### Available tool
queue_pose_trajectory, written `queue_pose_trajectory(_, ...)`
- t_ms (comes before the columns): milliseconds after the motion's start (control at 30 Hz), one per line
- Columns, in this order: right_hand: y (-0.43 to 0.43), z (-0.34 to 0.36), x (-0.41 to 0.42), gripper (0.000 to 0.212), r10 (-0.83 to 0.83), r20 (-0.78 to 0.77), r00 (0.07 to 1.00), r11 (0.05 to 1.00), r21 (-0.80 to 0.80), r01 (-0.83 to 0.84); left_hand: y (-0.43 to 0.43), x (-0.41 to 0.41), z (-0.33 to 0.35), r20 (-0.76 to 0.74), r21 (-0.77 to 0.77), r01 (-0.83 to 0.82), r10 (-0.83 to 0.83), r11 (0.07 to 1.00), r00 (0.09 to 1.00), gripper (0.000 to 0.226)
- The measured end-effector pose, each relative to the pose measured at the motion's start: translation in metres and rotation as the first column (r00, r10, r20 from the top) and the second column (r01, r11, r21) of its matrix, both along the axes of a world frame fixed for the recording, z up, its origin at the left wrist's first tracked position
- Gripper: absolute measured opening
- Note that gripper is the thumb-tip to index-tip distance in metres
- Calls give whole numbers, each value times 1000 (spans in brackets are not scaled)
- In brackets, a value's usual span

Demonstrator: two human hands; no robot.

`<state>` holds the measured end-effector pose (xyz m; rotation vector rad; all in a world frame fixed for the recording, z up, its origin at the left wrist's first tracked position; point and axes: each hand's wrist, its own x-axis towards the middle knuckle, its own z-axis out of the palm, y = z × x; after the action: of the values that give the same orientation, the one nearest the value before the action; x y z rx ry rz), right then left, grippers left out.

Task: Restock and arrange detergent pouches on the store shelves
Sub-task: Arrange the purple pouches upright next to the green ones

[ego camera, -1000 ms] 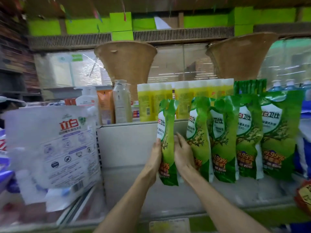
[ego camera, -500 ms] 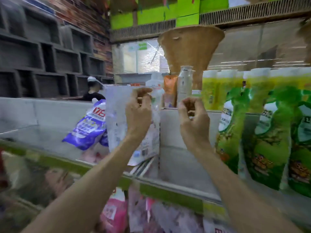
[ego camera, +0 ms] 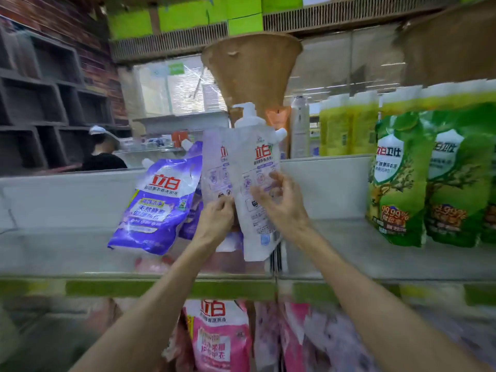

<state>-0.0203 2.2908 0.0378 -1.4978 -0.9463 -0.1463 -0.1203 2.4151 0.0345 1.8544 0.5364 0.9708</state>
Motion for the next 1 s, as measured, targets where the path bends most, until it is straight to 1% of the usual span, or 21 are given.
queue_pose_trajectory(67,1,-10,-8,95,-86,89,992,994,-57,91,5,5,-2,-28,45,-16,18,999,999,40)
queue_pose_trajectory(133,1,-17,-12,105,-123,132,984,985,-104,137,5,7,-1,-52,90,-10,14,996,999,36)
queue_pose_trajectory(200,2,-22,-11,115,-120,177,977,962,-223,159,3,6,-1,-44,57,50,-48,997,998,39)
queue_pose_trajectory(267,4,-26,-11,128,-95,264,960,906,-377,194,-2,4,1,-44,-6,113,-113,994,993,39)
queue_pose_trajectory(300,6,-27,-12,132,-96,277,956,889,-409,208,-3,5,4,-58,-13,132,-132,991,989,37)
queue_pose_trajectory(333,8,-27,-11,132,-108,257,960,893,-400,207,-6,6,6,-80,-5,145,-145,989,986,37)
queue_pose_trajectory(367,8,-27,-10,127,-122,228,966,909,-366,201,-12,6,9,-95,0,166,-165,986,982,39)
queue_pose_trajectory(400,8,-26,-7,114,-127,207,970,933,-308,187,-19,8,11,-101,3,205,-204,979,974,44)
queue_pose_trajectory(433,5,-25,-3,90,-111,169,979,963,-227,148,-26,11,12,-95,-6,261,-261,965,961,46)
queue_pose_trajectory(467,1,-23,3,61,-77,97,992,987,-136,90,-34,14,12,-72,-28,330,-332,943,941,45)
queue_pose_trajectory(500,-6,-21,11,38,-39,11,999,997,-70,40,-42,17,13,-37,-49,391,-393,919,919,40)
queue_pose_trajectory(533,-15,-19,20,26,-27,-70,997,999,-29,25,-48,20,14,-6,-46,419,-420,907,907,35)
queue_pose_trajectory(567,-24,-17,30,17,-50,-141,989,999,-11,49,-52,25,13,5,-5,410,-410,912,912,31)
queue_pose_trajectory(600,-32,-16,39,13,-80,-216,973,997,-6,81,-53,30,13,-4,69,364,-365,929,931,28)
queue_pose_trajectory(633,-39,-16,48,16,-103,-288,952,994,-4,106,-53,35,11,-16,139,306,-307,942,952,25)
queue_pose_trajectory(667,-45,-16,55,18,-110,-348,931,993,9,121,-51,39,9,-16,163,254,-255,953,967,25)
queue_pose_trajectory(700,-51,-15,60,16,-104,-394,913,991,36,128,-47,44,6,-14,149,222,-222,964,975,28)
queue_pose_trajectory(800,-62,-13,75,19,-44,-479,877,988,107,108,-36,51,-2,-21,-52,192,-193,980,981,36)
queue_pose_trajectory(833,-64,-12,78,20,-17,-495,869,988,124,90,-32,53,-5,-41,-95,177,-182,980,983,36)
queue_pose_trajectory(900,-65,-11,83,22,35,-522,852,986,157,55,-27,56,-10,-87,-114,159,-169,981,982,35)
queue_pose_trajectory(1000,-66,-9,90,24,62,-534,843,985,168,34,-27,58,-14,-111,-109,171,-183,979,977,32)
